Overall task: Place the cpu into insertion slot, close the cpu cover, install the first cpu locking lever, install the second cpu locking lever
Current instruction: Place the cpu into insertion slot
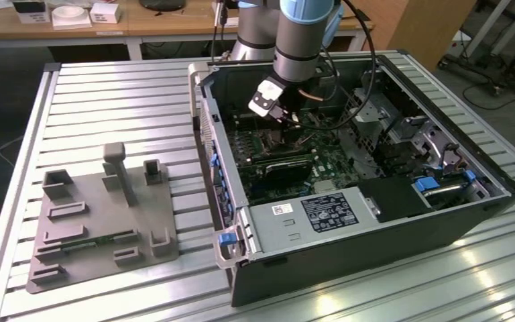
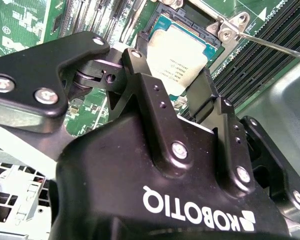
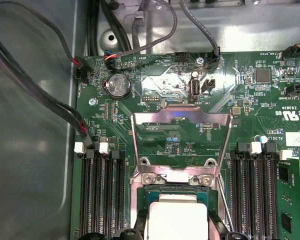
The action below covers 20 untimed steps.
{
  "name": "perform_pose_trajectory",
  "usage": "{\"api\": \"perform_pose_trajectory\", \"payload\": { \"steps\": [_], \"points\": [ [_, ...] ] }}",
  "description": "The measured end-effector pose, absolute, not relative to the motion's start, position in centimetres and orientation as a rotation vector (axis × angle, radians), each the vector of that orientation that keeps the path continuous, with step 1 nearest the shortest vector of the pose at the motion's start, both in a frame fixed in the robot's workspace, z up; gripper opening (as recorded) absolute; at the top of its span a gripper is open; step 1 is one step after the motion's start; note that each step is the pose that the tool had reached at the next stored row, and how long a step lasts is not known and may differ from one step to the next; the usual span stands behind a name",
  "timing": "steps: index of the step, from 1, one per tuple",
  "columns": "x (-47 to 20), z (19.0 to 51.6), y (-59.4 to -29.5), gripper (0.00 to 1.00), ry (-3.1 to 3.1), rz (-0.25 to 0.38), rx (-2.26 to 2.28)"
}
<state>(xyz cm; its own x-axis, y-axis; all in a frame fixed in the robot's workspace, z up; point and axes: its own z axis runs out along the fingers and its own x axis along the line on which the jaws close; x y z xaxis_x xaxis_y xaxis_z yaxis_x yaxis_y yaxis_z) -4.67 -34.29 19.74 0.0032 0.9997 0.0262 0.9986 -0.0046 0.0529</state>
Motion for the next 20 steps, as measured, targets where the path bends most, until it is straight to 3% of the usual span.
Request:
{"api": "perform_pose_trajectory", "payload": {
  "steps": [20],
  "points": [
    [-4.69,19.35,-34.36,0.54,2.197,0.085,2.217]
  ]
}}
